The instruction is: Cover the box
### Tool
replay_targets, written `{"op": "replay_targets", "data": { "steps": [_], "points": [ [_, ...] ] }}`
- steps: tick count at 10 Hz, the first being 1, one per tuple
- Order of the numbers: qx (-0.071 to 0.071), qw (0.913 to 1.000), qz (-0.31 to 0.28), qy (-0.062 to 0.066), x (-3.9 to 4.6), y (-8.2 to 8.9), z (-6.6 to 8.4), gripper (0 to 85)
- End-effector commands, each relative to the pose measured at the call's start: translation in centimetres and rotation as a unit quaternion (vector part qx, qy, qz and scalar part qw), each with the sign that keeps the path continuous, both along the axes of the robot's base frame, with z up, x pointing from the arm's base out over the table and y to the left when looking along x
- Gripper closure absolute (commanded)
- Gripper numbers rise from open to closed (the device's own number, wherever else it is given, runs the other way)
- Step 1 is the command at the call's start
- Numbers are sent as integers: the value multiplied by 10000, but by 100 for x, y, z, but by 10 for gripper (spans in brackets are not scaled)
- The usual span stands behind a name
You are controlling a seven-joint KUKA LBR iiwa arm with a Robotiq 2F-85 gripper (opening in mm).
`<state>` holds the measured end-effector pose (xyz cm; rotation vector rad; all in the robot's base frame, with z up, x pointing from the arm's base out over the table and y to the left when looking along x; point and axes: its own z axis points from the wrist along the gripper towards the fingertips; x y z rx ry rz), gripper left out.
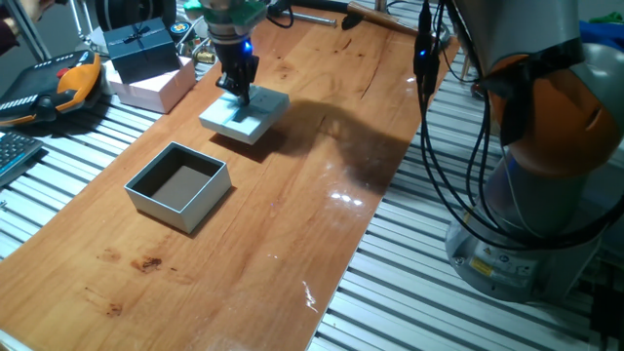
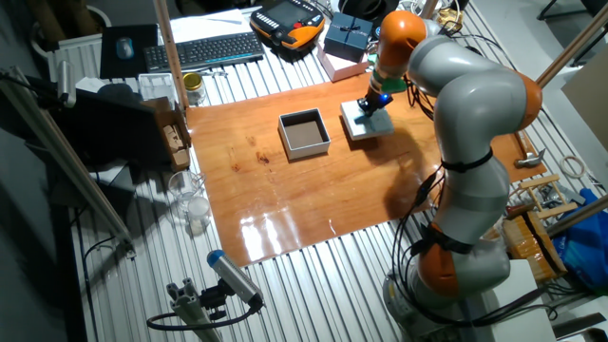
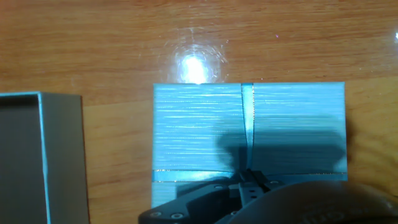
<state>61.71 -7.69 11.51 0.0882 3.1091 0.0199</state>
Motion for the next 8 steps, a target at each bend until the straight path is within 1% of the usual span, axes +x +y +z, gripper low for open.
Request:
{"op": "replay_targets", "data": {
  "steps": [1,3,4,6,8],
  "points": [
    [-30,10000,40,-59,21,8,33,850],
    [23,10000,78,-44,61,50,102,850],
    [30,10000,78,-52,70,76,113,850],
    [115,9999,61,-98,88,130,148,850],
    [107,9999,69,-91,105,184,175,850]
  ]
}}
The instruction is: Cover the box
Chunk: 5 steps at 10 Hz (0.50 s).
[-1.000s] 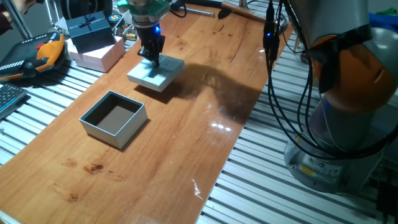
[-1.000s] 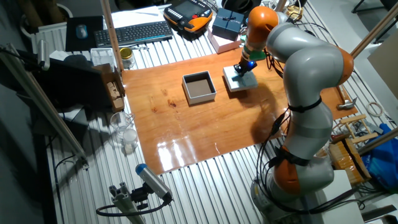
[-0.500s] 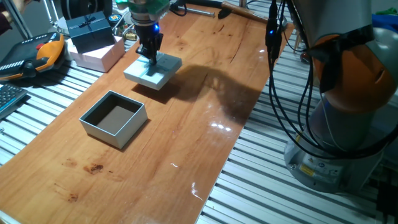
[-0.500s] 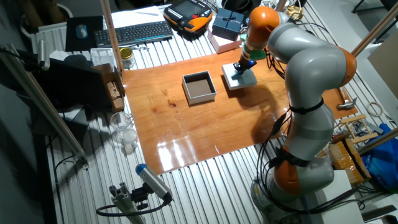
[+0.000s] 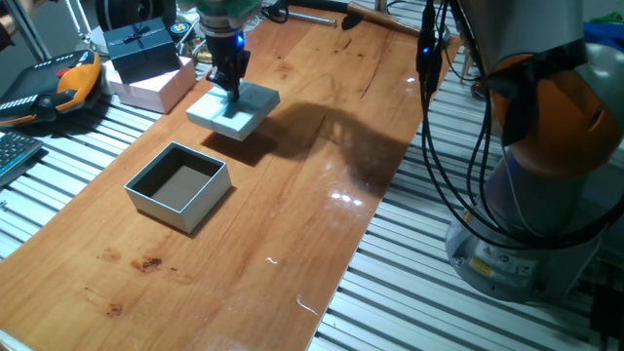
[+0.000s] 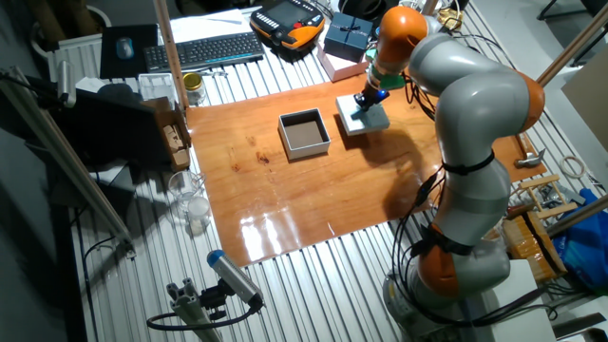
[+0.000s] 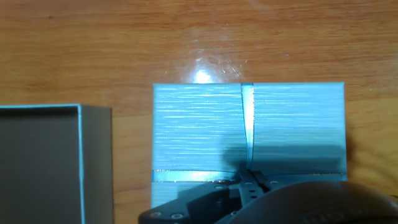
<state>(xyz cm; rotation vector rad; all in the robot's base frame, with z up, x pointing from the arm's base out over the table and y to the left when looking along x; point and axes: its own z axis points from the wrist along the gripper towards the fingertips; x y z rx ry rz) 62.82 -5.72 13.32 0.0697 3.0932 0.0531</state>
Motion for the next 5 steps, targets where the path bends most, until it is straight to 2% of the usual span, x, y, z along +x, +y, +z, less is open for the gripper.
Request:
{"op": "replay_targets", "data": {
  "steps": [1,5],
  "points": [
    [-28,10000,-5,23,9,31,14,850],
    [-131,9999,-89,55,10,232,21,850]
  ]
}}
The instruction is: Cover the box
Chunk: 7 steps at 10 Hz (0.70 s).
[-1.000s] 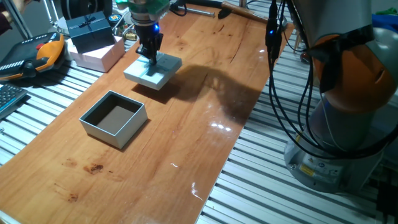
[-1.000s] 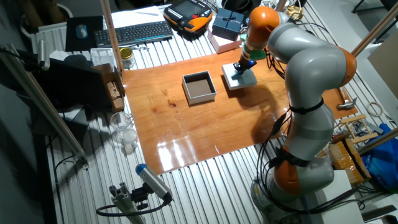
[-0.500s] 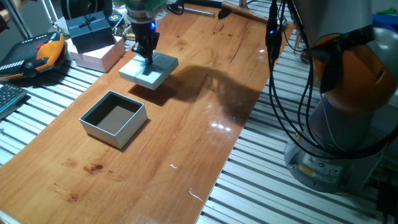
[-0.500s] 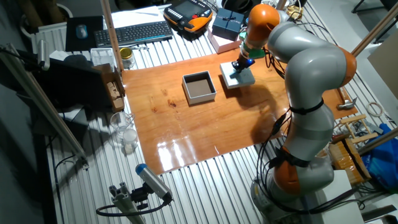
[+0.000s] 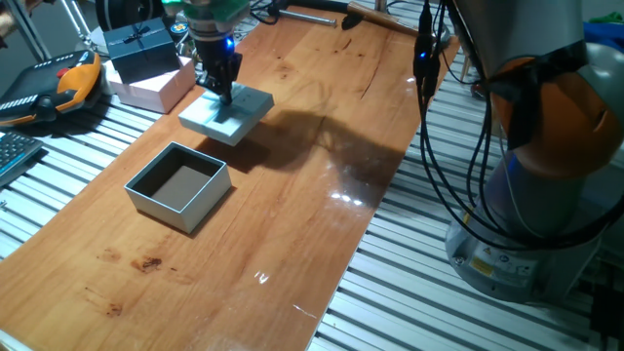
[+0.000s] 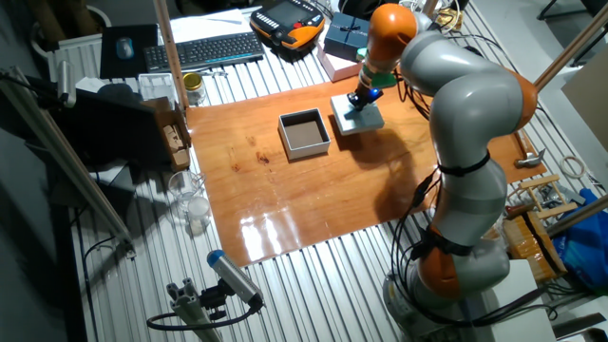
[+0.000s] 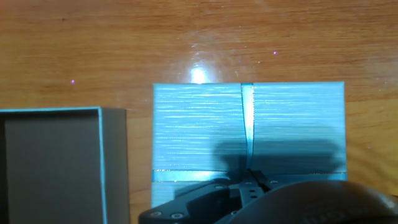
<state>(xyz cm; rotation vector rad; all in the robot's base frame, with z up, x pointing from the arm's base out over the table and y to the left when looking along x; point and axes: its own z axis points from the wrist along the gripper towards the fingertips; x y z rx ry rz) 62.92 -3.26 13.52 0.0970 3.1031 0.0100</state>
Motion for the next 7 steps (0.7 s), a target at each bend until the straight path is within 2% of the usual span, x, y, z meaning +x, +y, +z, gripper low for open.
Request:
{"op": "replay_targets", "data": {
  "steps": [1,4,7],
  "points": [
    [-2,10000,-15,0,2,25,1,850],
    [44,10000,-15,-23,17,103,24,850],
    [12,10000,16,-39,31,212,41,850]
  ]
}}
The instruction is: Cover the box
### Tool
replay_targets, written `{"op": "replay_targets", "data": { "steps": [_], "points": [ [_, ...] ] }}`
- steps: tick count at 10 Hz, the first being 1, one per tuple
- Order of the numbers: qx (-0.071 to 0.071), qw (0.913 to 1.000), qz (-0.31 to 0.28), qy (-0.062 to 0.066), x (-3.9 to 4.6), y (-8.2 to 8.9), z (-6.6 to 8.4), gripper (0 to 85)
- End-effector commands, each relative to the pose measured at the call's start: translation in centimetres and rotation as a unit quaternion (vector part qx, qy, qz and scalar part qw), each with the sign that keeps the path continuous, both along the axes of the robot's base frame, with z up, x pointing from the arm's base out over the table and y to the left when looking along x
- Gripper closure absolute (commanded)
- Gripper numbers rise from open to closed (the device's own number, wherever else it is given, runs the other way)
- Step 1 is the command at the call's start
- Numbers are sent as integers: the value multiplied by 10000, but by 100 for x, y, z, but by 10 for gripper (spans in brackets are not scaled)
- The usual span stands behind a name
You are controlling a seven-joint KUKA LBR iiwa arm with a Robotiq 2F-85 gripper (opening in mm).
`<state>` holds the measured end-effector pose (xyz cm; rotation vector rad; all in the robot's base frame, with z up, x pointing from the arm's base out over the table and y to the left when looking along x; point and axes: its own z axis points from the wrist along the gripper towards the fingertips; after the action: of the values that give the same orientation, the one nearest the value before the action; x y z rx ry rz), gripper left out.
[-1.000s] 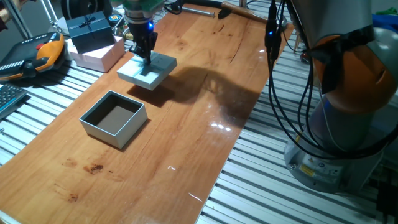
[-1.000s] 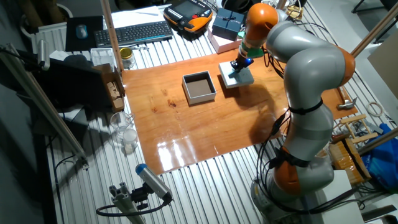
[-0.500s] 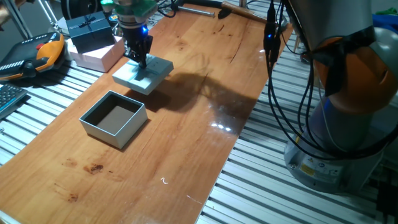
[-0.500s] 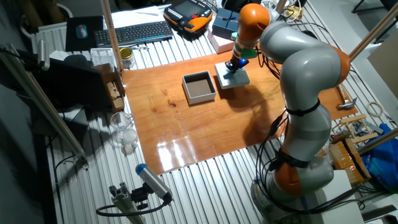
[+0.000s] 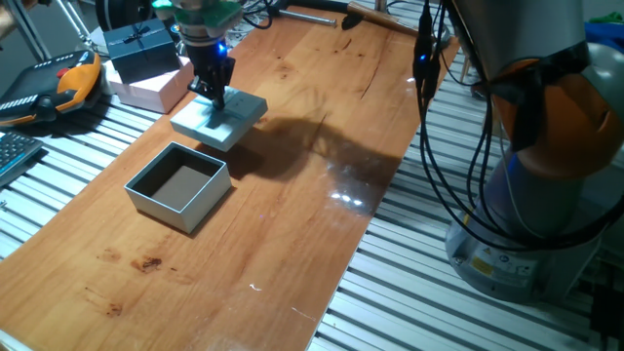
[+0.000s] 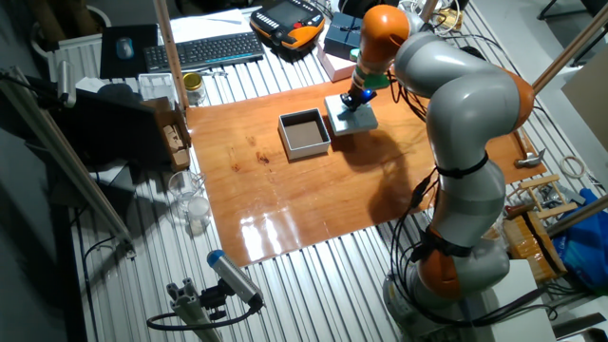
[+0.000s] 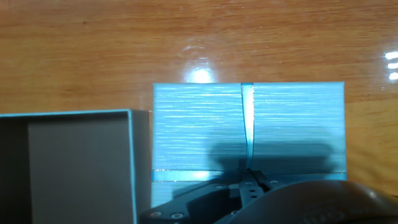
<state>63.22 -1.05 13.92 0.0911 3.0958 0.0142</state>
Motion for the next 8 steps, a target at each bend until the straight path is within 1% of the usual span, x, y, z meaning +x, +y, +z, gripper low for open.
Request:
{"op": "replay_targets", "data": {
  "steps": [1,3,4,5,6,7,8],
  "points": [
    [15,10000,5,-1,1,33,-4,850],
    [37,10000,13,-1,7,53,-10,850],
    [55,10000,-41,-31,7,53,-10,850],
    [-48,10000,35,-55,7,53,-10,850],
    [-76,9999,120,-86,7,53,-10,850],
    [-53,9999,142,-55,7,53,-10,850],
    [-56,10000,43,-17,7,53,-10,850]
  ]
}}
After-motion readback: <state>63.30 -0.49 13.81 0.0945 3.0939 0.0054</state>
